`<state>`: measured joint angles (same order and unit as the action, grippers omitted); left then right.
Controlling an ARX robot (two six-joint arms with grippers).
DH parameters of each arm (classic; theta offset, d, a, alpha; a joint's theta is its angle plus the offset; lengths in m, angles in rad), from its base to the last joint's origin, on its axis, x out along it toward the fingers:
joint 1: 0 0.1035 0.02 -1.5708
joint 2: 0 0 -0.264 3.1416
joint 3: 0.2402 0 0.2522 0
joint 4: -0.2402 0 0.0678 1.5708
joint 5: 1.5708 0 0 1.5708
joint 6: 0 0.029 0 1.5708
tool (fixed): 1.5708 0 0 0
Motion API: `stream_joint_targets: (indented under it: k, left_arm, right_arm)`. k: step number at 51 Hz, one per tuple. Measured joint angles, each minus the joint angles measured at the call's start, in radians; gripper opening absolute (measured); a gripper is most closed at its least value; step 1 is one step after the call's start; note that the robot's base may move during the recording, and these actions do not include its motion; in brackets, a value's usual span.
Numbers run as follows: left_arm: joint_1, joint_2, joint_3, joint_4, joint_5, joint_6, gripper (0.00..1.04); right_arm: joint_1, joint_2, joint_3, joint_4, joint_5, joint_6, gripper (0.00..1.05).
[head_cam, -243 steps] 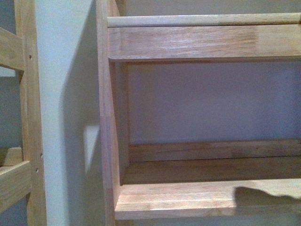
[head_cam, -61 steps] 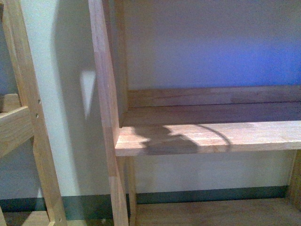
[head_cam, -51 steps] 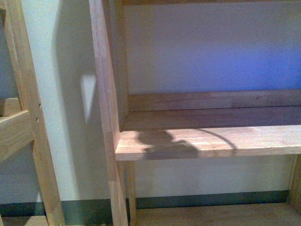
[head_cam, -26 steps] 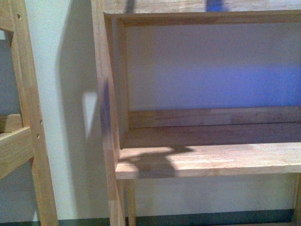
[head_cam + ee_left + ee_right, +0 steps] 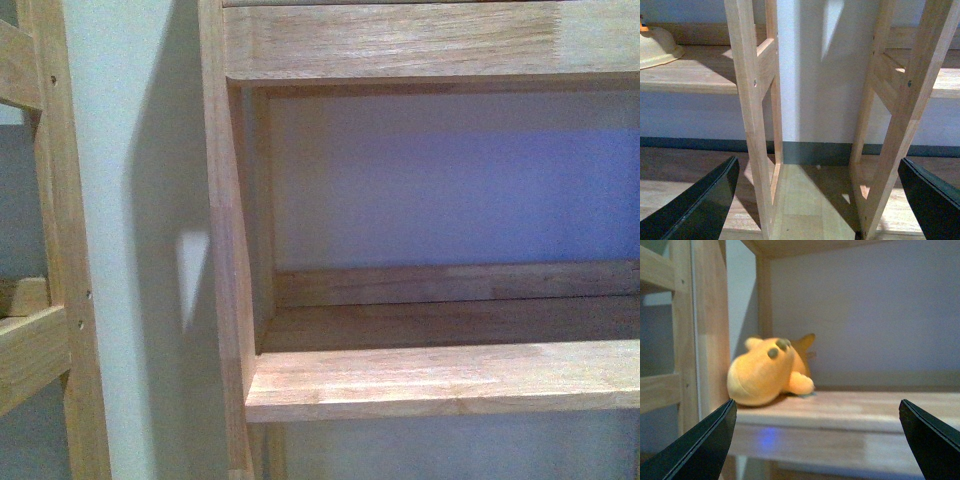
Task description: Put away toys
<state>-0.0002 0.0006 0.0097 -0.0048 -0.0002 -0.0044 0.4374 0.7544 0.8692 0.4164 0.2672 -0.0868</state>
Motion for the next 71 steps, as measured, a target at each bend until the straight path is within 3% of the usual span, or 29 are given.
stream_joint_targets:
  k: [6, 15, 22, 37, 42, 45, 51, 64, 71]
  left_arm:
    - [0.000, 0.000, 0.000, 0.000, 0.000, 0.000, 0.99]
    - [0.000, 0.000, 0.000, 0.000, 0.000, 0.000, 0.99]
    - [0.000, 0.000, 0.000, 0.000, 0.000, 0.000, 0.99]
    - [0.000, 0.000, 0.000, 0.000, 0.000, 0.000, 0.99]
    - [0.000, 0.000, 0.000, 0.000, 0.000, 0.000, 0.99]
    - [0.000, 0.000, 0.000, 0.000, 0.000, 0.000, 0.99]
    - [0.000, 0.000, 0.000, 0.000, 0.000, 0.000, 0.99]
    - [0.000, 0.000, 0.000, 0.000, 0.000, 0.000, 0.99]
    - [0.000, 0.000, 0.000, 0.000, 0.000, 0.000, 0.99]
  right_arm:
    - [-0.056, -0.176, -0.152, -0.074, 0.019, 0.027, 0.98]
    - [-0.073, -0.356, -0.340, -0.130, 0.038, 0.070, 0.98]
    - [-0.017, -0.412, -0.479, -0.127, 0.093, 0.082, 0.98]
    - [0.133, -0.454, -0.713, 0.023, 0.227, 0.037, 0.97]
    - [0.122, -0.478, -0.686, -0.207, 0.261, 0.052, 0.84]
    - [0.073, -0.510, -0.687, -0.336, 0.216, 0.062, 0.74]
    - [-0.010, -0.555, -0.707, -0.389, 0.138, 0.069, 0.59]
    - [-0.230, -0.651, -0.774, -0.412, -0.071, 0.072, 0.03]
    - [-0.306, -0.676, -0.789, -0.419, -0.171, 0.073, 0.03]
